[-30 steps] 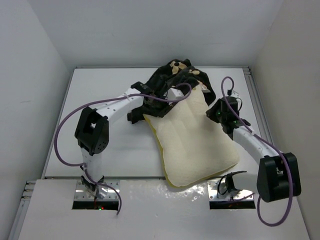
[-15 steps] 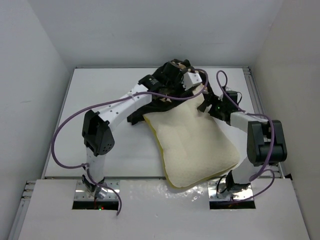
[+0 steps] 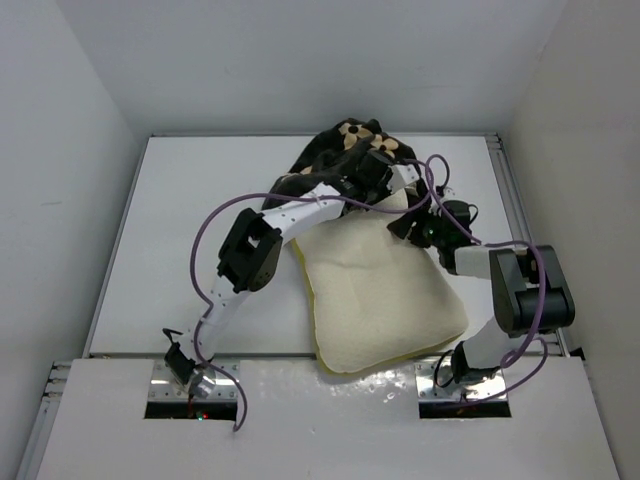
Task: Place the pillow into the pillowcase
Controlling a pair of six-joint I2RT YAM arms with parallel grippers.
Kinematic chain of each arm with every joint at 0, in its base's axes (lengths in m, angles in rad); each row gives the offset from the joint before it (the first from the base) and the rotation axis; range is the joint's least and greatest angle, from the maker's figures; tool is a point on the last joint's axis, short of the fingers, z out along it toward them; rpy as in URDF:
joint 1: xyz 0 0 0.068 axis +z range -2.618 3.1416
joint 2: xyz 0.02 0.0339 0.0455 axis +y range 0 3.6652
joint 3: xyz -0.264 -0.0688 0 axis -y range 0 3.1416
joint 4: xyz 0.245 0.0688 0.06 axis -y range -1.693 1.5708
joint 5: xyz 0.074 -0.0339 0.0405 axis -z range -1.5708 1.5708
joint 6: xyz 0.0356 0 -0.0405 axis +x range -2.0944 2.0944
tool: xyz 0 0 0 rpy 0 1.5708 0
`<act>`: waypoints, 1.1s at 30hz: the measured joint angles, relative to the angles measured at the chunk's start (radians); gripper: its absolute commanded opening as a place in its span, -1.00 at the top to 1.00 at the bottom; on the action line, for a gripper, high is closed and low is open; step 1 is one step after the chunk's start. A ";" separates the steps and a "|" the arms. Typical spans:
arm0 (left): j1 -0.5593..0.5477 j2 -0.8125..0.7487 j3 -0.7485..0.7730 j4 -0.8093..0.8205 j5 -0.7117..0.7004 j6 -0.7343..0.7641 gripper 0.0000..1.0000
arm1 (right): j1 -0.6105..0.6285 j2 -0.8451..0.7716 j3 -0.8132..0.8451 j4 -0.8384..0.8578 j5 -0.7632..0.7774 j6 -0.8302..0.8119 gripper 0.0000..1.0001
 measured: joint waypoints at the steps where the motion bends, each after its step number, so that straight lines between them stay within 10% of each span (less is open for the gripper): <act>1: -0.003 -0.002 0.008 0.000 0.001 -0.003 1.00 | 0.002 -0.006 -0.016 0.018 0.003 0.010 0.12; 7: -0.008 -0.023 0.037 -0.093 0.099 -0.009 1.00 | 0.024 -0.053 -0.076 0.067 -0.007 0.060 1.00; 22: 0.010 -0.251 0.106 -0.341 0.495 -0.056 0.67 | 0.247 -0.626 -0.209 -0.068 0.107 -0.042 1.00; 25: -0.005 -0.294 0.086 -0.336 0.496 -0.058 1.00 | 0.254 -0.665 -0.223 -0.109 0.140 -0.046 1.00; 33: -0.032 -0.317 0.015 -0.403 0.555 0.032 1.00 | 0.278 -0.691 -0.267 -0.132 0.214 -0.038 1.00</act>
